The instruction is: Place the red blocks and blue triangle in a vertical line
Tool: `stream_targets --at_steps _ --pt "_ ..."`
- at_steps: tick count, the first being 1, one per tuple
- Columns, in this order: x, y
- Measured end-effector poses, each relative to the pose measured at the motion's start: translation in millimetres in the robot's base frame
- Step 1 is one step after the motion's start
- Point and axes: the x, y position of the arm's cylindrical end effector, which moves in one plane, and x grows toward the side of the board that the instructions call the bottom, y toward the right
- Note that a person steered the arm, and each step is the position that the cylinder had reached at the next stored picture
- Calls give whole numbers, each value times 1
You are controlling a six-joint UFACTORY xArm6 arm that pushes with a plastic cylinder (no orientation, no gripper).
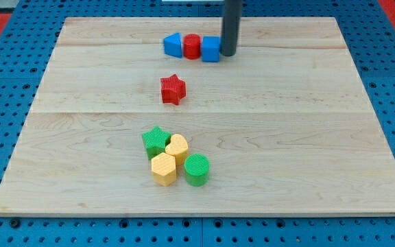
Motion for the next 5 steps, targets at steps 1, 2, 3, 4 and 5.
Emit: stream_targets --at_steps 1,2,3,4,5 --pt "-8 20" --pt "-23 -13" --pt "-40 -34" --pt "-12 -79" --pt "-28 -63"
